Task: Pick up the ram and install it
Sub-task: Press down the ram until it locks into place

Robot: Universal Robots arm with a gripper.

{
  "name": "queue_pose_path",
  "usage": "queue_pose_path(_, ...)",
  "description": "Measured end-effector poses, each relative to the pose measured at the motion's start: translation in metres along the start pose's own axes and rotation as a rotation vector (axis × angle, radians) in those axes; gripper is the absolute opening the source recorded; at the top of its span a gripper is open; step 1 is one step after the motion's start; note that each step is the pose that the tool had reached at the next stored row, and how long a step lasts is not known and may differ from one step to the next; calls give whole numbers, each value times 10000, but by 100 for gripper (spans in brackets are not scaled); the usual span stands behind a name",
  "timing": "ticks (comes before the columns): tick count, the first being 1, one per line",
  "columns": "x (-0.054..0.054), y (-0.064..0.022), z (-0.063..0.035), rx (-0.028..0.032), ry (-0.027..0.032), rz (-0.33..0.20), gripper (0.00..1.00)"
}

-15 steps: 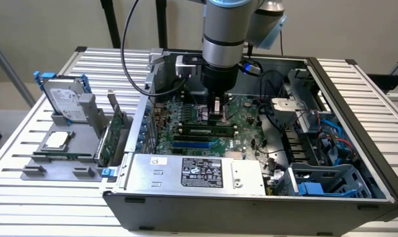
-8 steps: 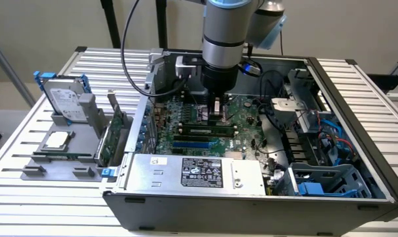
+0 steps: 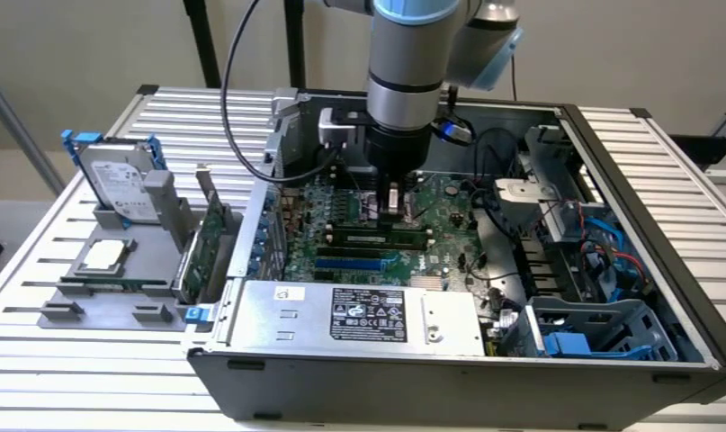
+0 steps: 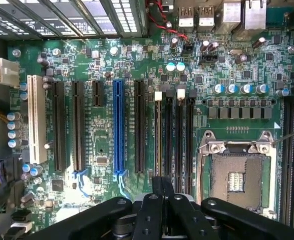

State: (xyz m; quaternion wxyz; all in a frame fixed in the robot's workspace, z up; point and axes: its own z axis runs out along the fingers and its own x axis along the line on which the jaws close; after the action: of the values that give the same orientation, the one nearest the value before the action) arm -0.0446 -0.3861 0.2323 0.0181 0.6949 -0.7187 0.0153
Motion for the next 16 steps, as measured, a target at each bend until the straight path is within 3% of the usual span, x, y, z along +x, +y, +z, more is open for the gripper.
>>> queue_pose_path(7,-2,4,90,-9,20,0,0)
queue_pose_path(9,-4,5,37,-11,-17,3,0)
queue_pose_path(13,6,5,-140,-26,-2,1,0)
queue_pose_path(16,7,4,-155,-27,-2,1,0)
